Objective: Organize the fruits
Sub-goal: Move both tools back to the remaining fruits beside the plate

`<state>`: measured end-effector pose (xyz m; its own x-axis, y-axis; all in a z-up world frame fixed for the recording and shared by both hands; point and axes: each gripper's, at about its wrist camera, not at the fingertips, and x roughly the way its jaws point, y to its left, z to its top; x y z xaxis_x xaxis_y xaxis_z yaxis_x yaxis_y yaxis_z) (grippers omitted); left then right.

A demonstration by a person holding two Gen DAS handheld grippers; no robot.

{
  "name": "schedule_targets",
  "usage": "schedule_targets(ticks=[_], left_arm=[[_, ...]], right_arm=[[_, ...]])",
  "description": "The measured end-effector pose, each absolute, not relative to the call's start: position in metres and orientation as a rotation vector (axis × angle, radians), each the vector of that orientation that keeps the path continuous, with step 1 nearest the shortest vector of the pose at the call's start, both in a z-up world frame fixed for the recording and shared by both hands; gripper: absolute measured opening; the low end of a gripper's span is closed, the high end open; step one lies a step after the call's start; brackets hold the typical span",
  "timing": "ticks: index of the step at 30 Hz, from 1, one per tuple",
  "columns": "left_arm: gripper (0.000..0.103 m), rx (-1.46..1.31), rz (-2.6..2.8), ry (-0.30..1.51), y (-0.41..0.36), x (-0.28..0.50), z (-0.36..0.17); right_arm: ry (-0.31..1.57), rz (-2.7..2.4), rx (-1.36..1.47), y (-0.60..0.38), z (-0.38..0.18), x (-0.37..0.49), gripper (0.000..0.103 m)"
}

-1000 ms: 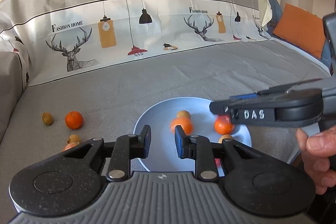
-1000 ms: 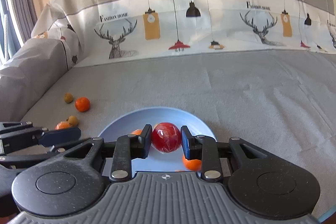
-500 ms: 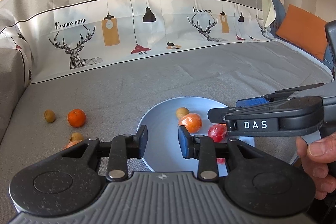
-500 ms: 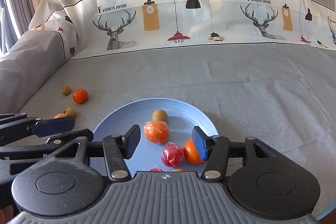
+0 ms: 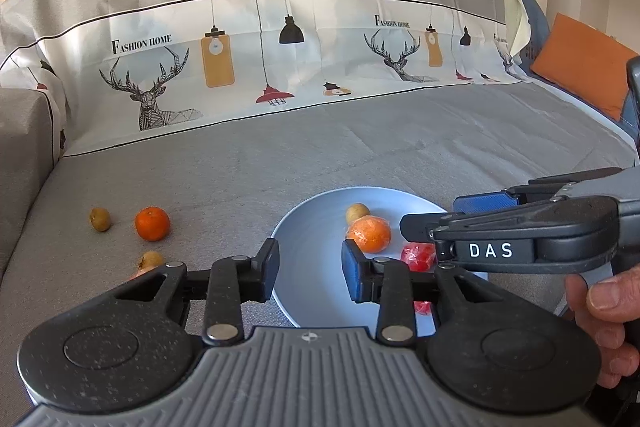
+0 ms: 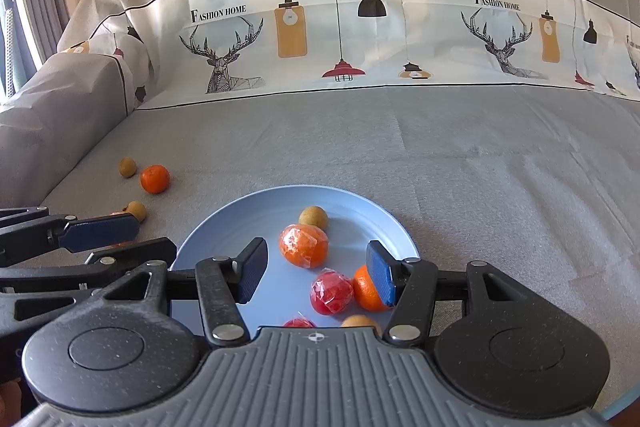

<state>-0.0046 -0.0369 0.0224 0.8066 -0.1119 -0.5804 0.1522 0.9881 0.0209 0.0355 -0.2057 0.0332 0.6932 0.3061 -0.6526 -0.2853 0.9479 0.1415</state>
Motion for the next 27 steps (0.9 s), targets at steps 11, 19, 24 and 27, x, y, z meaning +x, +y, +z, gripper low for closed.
schedule_targets(ticks=[11,19,24,27], left_arm=[[0.038,-0.046,-0.072,0.623,-0.01,0.001,0.035],[0.038,0.158,0.015,0.528,0.011,0.017,0.07],[0.034,0.113,0.076,0.57,0.04,0.023,0.048],[0.034,0.008,0.083,0.557,0.055,0.024,0.052]], right_arm=[[0.738,0.346,0.016,-0.2,0.031,0.036,0.057],[0.711,0.392,0.007,-0.185,0.032,0.036,0.042],[0.668,0.437,-0.014,-0.17,0.038,0.033,0.03],[0.658,0.469,-0.005,-0.16,0.04,0.033,0.029]])
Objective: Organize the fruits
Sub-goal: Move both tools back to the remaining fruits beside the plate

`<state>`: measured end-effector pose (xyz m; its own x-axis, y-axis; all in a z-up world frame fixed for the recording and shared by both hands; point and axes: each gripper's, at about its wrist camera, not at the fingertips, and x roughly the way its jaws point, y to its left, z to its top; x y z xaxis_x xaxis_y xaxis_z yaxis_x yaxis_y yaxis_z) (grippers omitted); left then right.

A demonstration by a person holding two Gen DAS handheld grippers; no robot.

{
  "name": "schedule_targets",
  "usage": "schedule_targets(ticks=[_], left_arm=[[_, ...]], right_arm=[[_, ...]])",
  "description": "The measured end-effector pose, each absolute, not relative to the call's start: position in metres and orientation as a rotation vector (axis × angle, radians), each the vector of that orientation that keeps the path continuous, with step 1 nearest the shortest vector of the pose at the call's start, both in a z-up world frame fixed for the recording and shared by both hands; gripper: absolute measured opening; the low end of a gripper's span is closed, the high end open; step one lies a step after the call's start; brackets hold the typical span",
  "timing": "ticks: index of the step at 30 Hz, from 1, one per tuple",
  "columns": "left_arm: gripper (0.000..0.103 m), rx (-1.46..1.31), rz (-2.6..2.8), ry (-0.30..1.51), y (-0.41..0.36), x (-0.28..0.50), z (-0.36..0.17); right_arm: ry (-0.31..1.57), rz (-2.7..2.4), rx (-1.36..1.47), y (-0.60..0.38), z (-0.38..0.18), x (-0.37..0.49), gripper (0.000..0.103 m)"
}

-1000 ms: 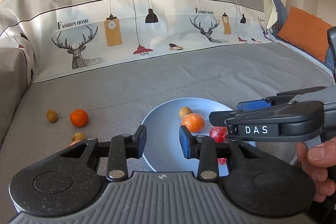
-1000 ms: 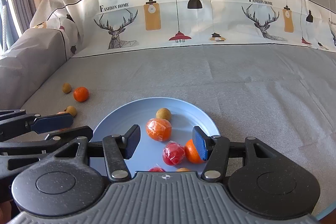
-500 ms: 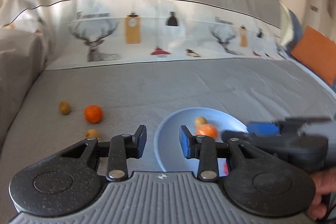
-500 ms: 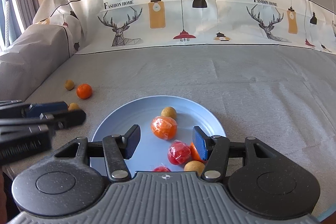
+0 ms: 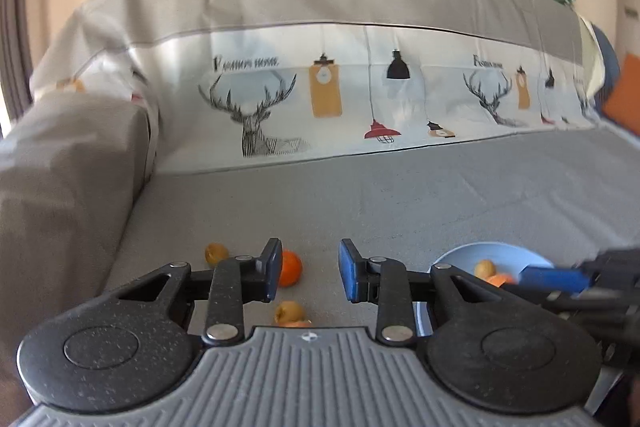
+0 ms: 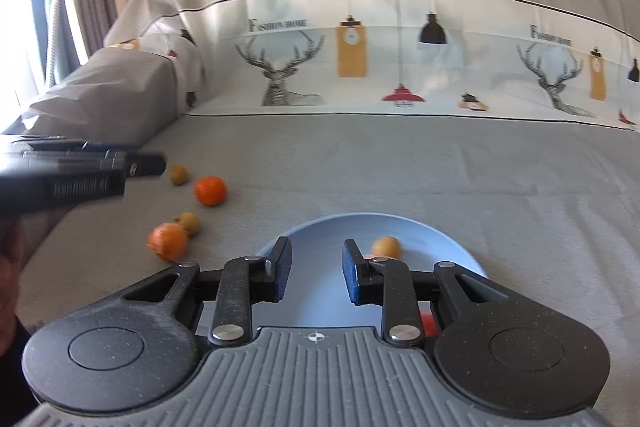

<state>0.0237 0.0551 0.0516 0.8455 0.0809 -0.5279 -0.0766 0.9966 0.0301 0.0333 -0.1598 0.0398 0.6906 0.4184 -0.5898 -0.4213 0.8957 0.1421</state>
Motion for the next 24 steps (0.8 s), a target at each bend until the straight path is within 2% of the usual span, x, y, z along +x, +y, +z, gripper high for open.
schedule_targets(ticks=[10,24], left_arm=[[0.034,-0.167,0.08,0.565,0.079,0.027,0.053],[0.034,-0.608,0.212,0.578,0.164,0.027,0.041]], right_arm=[[0.657,0.624,-0.033,-0.104,0.037,0.033,0.029],[0.702,0.736,-0.024,-0.045,0.021,0.051,0.032]])
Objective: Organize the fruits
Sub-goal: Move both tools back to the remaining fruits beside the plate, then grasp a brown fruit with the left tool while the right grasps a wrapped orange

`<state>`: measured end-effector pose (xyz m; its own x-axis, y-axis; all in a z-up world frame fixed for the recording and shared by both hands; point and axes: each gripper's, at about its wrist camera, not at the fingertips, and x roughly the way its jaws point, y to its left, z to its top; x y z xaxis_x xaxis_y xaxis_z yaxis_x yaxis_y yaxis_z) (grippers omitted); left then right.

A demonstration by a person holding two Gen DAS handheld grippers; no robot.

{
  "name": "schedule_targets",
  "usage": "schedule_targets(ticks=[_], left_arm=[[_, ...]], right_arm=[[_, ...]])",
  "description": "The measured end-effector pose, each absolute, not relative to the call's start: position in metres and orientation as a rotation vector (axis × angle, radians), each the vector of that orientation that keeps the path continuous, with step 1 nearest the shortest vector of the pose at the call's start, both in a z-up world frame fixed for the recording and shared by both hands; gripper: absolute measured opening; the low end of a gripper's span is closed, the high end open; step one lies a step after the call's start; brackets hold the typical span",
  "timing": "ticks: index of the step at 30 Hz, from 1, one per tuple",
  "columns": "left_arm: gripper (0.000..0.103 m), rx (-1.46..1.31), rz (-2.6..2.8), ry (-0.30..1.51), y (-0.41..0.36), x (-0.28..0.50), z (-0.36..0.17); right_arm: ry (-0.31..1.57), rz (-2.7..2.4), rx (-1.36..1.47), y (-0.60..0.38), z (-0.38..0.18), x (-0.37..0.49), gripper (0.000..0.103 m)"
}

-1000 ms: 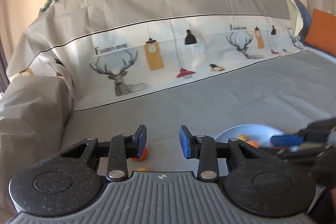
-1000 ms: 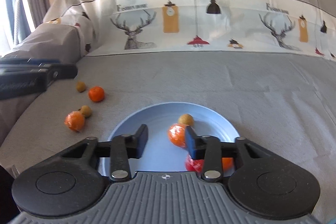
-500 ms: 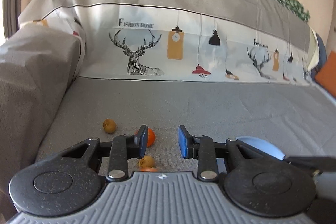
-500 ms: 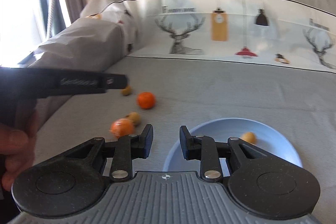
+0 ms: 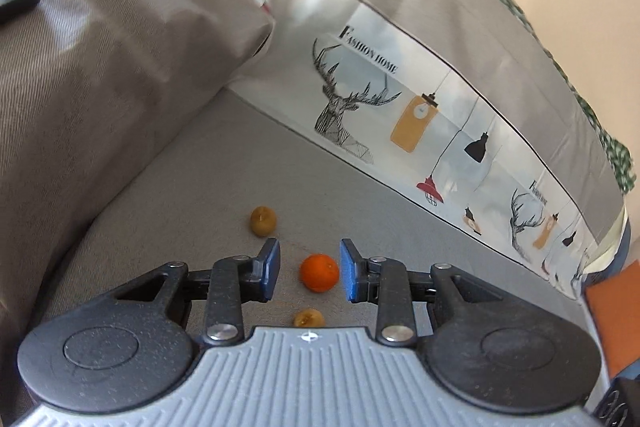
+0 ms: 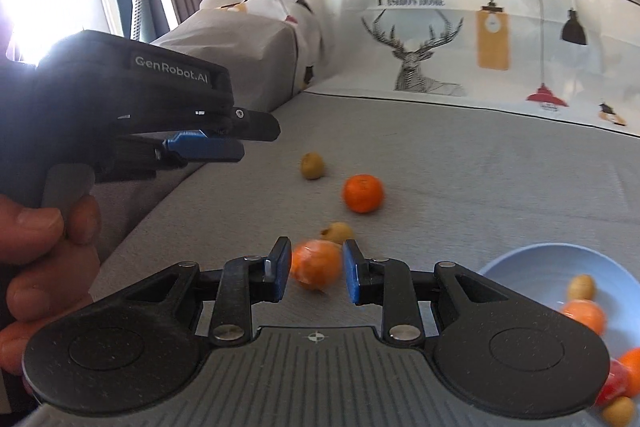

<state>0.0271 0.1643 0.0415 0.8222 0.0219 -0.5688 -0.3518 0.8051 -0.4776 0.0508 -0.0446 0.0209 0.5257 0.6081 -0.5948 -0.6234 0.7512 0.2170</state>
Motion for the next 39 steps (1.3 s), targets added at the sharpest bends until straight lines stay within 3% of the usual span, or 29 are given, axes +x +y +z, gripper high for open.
schedule_targets(ticks=[7,11,13,18,21,23,25,39], left_arm=[[0.035,-0.598,0.199,0.628,0.162,0.039,0.035],[0.036,-0.601,0.163,0.686,0.159,0.051,0.025],[0.042,-0.617,0.112,0.739,0.157,0.061,0.016],[0.042,-0.602,0.094,0.855,0.149,0.083,-0.007],[0.04,-0.582,0.108,0.91,0.146,0.093,-0.017],[0.033,-0.566,0.12,0.917,0.145,0.094,-0.02],[0.027,-0.565,0.115,0.913,0.145,0.093,-0.02],[0.027,-0.534,0.122,0.653,0.14,0.044,0.032]], right_arm=[[0.756,0.714,-0.047,-0.021,0.004,0.065,0.048],[0.815,0.694,-0.099,-0.009,-0.009,0.071,0.047],[0.821,0.705,-0.094,-0.009,-0.008,0.07,0.038],[0.815,0.714,-0.152,-0.012,-0.003,0.064,0.037],[0.842,0.698,-0.165,-0.016,-0.005,0.065,0.037],[0.841,0.703,-0.178,-0.018,-0.004,0.064,0.037],[0.841,0.707,-0.18,-0.018,-0.003,0.063,0.037],[0.731,0.651,-0.072,-0.063,0.031,0.048,0.037]])
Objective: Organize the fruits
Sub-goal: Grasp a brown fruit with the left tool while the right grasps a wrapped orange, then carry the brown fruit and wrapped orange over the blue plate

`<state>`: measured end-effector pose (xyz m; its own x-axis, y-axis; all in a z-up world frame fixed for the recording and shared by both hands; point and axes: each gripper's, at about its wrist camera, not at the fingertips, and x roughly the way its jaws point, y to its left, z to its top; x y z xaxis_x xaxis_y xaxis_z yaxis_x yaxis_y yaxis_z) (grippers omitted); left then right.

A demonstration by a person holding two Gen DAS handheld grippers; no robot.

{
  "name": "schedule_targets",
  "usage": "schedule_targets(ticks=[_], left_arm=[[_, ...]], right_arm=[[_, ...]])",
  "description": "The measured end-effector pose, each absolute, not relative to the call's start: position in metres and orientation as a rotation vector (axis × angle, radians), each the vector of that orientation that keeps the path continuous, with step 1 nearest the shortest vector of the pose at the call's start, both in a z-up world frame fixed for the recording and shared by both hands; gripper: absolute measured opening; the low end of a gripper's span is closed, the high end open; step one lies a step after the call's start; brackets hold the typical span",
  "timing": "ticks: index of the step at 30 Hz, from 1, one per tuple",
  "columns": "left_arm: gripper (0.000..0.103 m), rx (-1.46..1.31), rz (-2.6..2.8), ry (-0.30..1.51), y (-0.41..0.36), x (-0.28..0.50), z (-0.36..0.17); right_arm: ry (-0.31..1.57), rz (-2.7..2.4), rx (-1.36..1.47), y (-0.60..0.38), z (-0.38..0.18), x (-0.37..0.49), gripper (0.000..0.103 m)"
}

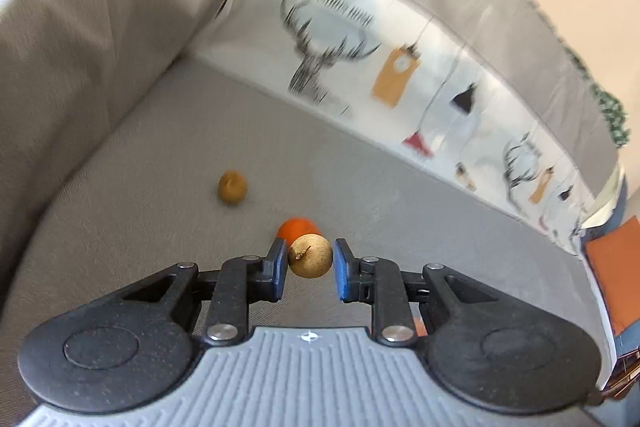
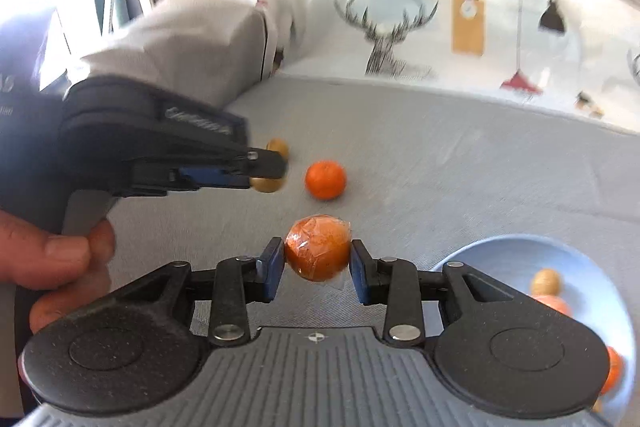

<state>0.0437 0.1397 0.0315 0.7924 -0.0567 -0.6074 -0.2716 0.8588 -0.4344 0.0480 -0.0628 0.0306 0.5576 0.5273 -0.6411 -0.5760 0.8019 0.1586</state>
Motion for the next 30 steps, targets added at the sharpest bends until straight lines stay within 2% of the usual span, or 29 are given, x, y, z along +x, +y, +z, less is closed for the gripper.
schedule_targets(ticks=[11,20,30], left_arm=[[0.027,-0.439,0.002,0.549,0.096,-0.014,0.07],[0.027,-0.301,-0.046,0.571,0.055,-0.014,0.067],[0.027,-0.168,-0.076,0.599,0.032,0.0,0.055]], right_arm=[[0.521,0.529,-0.034,-0.166,0.081,-0.004,0.037],[0.572,0.372,0.027,-0.222,0.062,-0.001,0.037],[0.638,0.35,0.087,-0.213,0.043,0.018,0.037]])
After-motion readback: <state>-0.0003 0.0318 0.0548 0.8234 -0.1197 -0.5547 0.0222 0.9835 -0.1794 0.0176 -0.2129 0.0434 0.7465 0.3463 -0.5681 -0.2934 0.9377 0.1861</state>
